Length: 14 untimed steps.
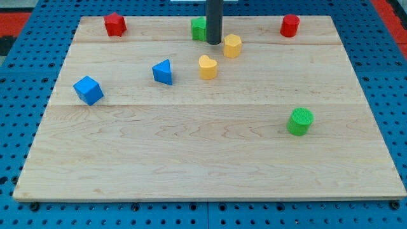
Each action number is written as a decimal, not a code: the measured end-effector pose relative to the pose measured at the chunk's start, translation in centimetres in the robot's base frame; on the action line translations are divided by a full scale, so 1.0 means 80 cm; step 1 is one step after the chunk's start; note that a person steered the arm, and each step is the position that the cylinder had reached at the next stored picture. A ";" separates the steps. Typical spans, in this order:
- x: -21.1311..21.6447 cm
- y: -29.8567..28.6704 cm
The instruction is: Push the yellow heart towards the bottom left corner
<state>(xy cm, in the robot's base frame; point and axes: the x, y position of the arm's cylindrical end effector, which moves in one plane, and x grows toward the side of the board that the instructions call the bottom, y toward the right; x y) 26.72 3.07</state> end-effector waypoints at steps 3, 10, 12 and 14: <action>0.117 0.175; 0.206 0.110; 0.206 0.111; 0.222 0.041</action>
<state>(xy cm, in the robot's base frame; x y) 44.46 6.32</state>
